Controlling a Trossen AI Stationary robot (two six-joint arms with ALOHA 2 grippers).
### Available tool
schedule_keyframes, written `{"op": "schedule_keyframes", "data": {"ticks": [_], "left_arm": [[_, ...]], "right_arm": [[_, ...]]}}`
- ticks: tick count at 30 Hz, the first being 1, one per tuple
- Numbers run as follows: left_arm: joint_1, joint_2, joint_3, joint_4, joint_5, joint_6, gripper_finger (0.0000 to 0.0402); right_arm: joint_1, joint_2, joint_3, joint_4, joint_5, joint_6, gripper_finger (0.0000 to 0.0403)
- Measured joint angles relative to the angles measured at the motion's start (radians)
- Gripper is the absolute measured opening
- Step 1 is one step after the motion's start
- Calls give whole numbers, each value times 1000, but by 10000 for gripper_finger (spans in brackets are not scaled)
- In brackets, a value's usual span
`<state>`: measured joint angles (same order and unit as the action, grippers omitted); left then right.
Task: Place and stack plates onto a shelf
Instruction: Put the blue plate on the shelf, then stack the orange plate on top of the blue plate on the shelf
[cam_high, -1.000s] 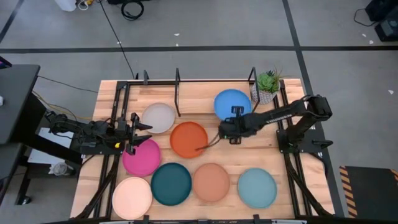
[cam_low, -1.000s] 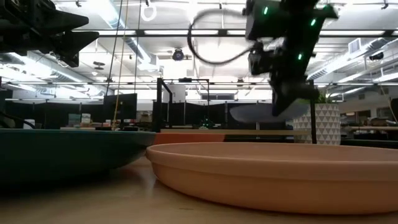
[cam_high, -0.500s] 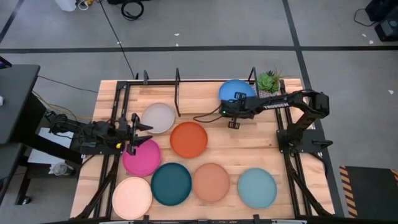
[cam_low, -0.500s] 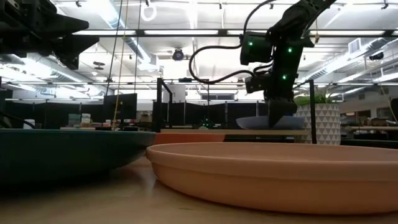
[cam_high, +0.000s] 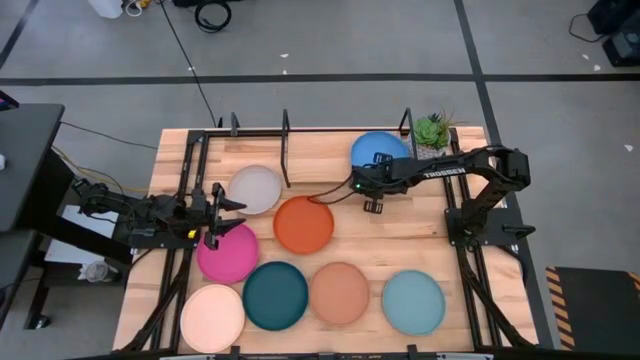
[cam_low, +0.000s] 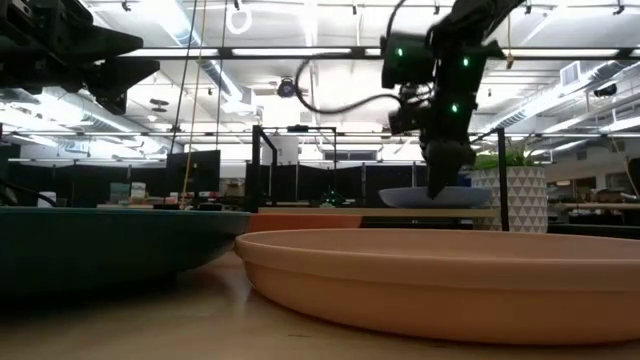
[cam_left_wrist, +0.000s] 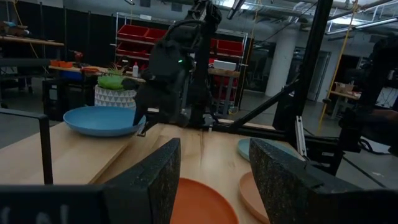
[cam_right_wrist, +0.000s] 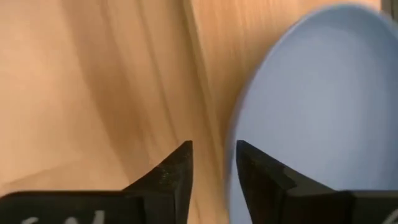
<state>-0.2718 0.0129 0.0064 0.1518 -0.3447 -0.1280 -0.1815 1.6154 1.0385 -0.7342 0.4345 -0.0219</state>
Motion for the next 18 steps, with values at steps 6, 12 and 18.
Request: {"op": "schedule_keyframes", "data": {"ticks": [6,12,18], "left_arm": [[0,0,0,1,0,0,199],[0,0,0,1,0,0,199],[0,0,0,1,0,0,199]], "right_arm": [[99,0,54,-19,13,-1,151],[221,0,57,49,-7,-67,159],[299,2,57,208,-94,-168,158]]}}
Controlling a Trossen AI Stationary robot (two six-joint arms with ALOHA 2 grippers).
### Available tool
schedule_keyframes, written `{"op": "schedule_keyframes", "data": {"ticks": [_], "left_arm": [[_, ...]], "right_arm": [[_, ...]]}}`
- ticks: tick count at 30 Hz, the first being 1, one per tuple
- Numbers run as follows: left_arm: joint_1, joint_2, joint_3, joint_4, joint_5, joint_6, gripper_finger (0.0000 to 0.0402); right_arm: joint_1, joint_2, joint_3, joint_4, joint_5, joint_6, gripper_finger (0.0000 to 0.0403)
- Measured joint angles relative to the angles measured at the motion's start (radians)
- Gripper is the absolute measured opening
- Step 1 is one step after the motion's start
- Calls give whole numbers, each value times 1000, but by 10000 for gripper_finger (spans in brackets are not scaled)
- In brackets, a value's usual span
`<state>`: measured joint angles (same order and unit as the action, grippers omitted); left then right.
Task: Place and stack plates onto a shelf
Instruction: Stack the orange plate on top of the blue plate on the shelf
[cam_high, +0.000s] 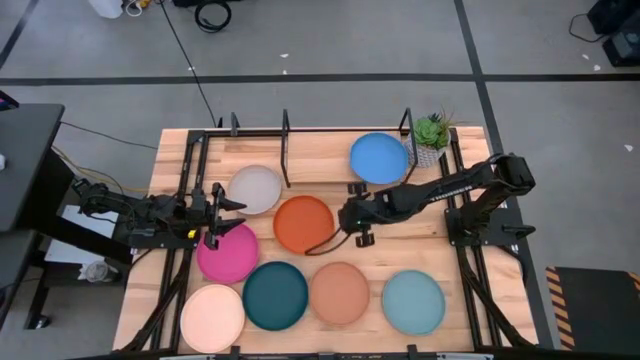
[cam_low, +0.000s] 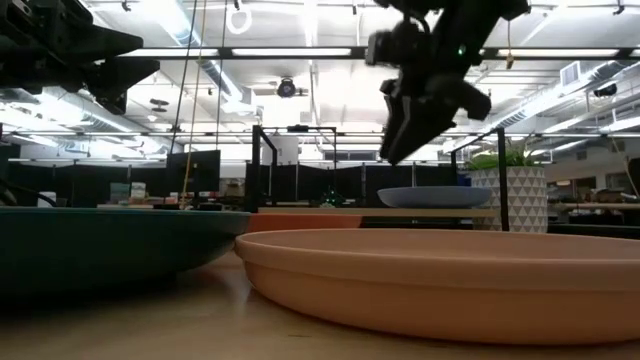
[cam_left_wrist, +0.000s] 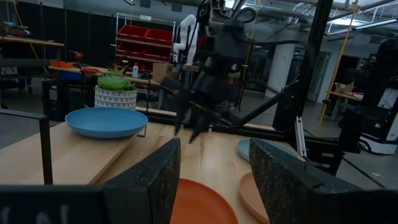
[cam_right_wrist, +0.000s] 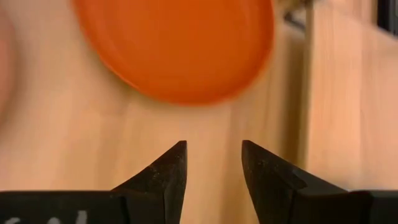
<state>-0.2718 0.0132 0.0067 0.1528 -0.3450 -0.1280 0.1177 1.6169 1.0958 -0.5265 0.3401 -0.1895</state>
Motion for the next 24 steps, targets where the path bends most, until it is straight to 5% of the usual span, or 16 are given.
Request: {"op": "schedule_keyframes", "data": {"ticks": [15,24], "left_arm": [[0,0,0,10,-18,4,199],[-2,54,32,25,-6,132,192]], "right_arm": [[87,0,0,288,-97,-153,153],[77,0,0,317,-72,-32,153]]}}
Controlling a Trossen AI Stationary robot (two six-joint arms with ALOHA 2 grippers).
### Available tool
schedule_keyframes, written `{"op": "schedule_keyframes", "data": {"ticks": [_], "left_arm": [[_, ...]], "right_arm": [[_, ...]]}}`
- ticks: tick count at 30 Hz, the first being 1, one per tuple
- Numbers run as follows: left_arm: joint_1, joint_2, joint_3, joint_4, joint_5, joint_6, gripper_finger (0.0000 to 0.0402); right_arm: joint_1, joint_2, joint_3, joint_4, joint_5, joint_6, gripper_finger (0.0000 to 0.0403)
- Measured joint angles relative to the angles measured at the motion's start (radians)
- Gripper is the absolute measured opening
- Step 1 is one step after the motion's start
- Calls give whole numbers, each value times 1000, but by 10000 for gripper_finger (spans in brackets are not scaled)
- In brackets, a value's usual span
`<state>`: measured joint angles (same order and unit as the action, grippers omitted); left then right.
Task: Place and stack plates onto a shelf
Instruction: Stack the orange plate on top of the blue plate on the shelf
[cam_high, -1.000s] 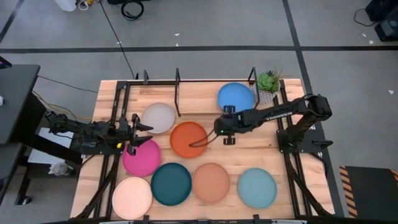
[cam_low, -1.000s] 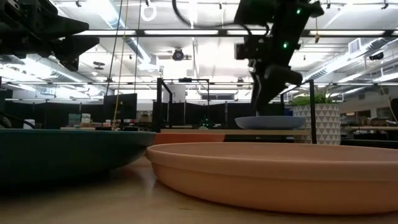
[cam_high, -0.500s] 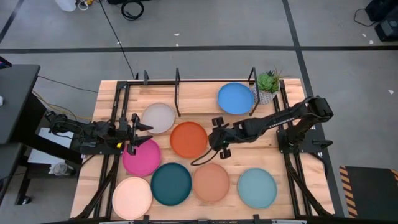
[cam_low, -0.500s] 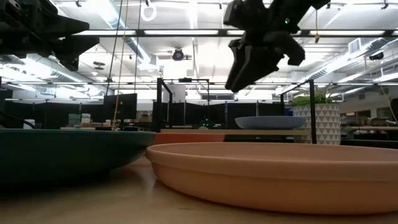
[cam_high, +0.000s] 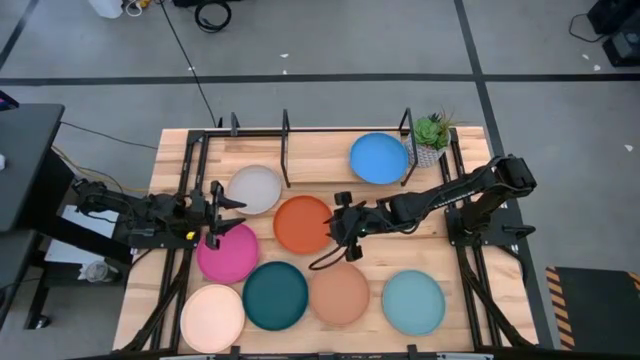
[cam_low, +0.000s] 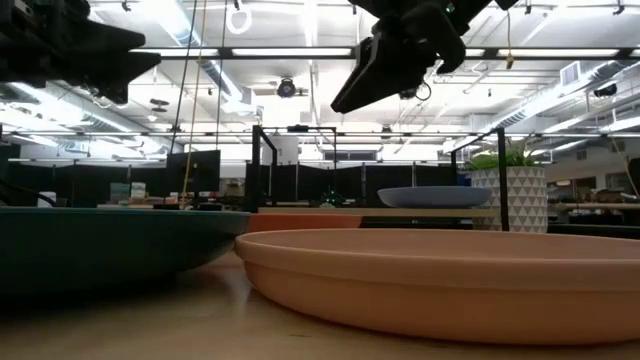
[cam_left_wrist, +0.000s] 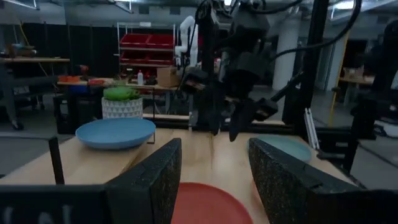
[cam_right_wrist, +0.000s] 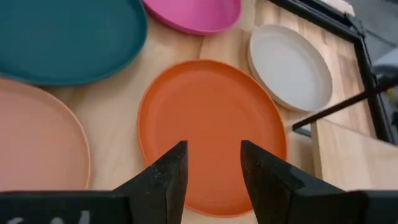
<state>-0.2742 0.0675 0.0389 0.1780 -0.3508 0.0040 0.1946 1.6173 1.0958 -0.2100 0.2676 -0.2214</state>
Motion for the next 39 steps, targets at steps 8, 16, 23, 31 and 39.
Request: {"op": "schedule_keyframes", "data": {"ticks": [8,16,23,31,39], "left_arm": [[0,228,123,-101,0,-11,188],[0,496,212,-122,42,-33,188],[0,778,306,-149,47,-38,187],[-12,1080,474,-237,57,117,187],[-51,1288,642,-426,64,296,186]], "right_arm": [[20,-2,-101,186,37,58,153],[48,-2,-208,293,106,62,153],[82,-2,-232,294,148,112,153],[160,-2,-291,374,292,146,153],[207,-2,-356,417,330,219,153]]}}
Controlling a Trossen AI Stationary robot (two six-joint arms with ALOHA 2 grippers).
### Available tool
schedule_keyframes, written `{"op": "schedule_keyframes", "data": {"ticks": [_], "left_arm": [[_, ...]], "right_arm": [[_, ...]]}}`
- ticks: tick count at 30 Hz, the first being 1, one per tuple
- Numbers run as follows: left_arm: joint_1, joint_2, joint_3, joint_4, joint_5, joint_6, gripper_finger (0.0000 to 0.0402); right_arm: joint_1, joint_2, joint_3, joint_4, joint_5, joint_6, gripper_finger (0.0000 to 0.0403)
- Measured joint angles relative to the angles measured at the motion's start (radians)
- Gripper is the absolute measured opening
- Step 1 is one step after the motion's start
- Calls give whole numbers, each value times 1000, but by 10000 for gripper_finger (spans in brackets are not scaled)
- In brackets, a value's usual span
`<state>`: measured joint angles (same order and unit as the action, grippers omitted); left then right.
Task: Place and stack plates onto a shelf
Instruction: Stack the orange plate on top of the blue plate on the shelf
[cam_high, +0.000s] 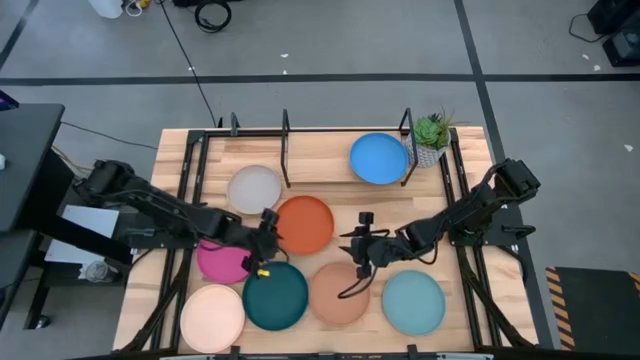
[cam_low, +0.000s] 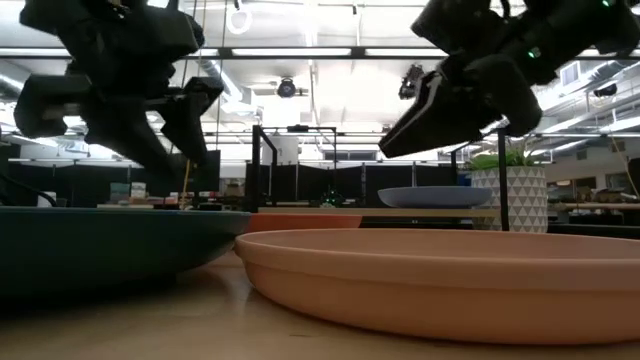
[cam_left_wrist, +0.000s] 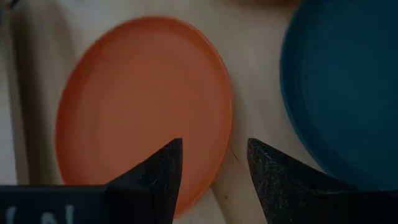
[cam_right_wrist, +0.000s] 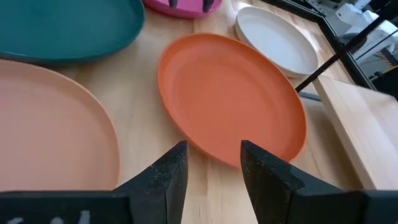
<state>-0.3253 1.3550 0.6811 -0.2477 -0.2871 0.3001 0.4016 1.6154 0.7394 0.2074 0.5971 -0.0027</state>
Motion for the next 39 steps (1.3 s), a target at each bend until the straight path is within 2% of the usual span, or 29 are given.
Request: {"op": "schedule_keyframes", "data": {"ticks": [5,12,16,28,39], "left_arm": [[3,78,72,-120,-8,23,170],[3,149,82,-129,-79,123,143],[3,171,82,-126,-126,178,141],[2,233,80,-142,-155,222,136],[3,238,81,-133,-163,234,15]], "right_arm": [[17,0,-64,74,39,30,153],[31,0,-154,259,34,-9,153],[30,0,-158,270,33,-17,153],[30,0,-158,270,31,-24,153],[30,0,-158,268,30,-20,153]]}}
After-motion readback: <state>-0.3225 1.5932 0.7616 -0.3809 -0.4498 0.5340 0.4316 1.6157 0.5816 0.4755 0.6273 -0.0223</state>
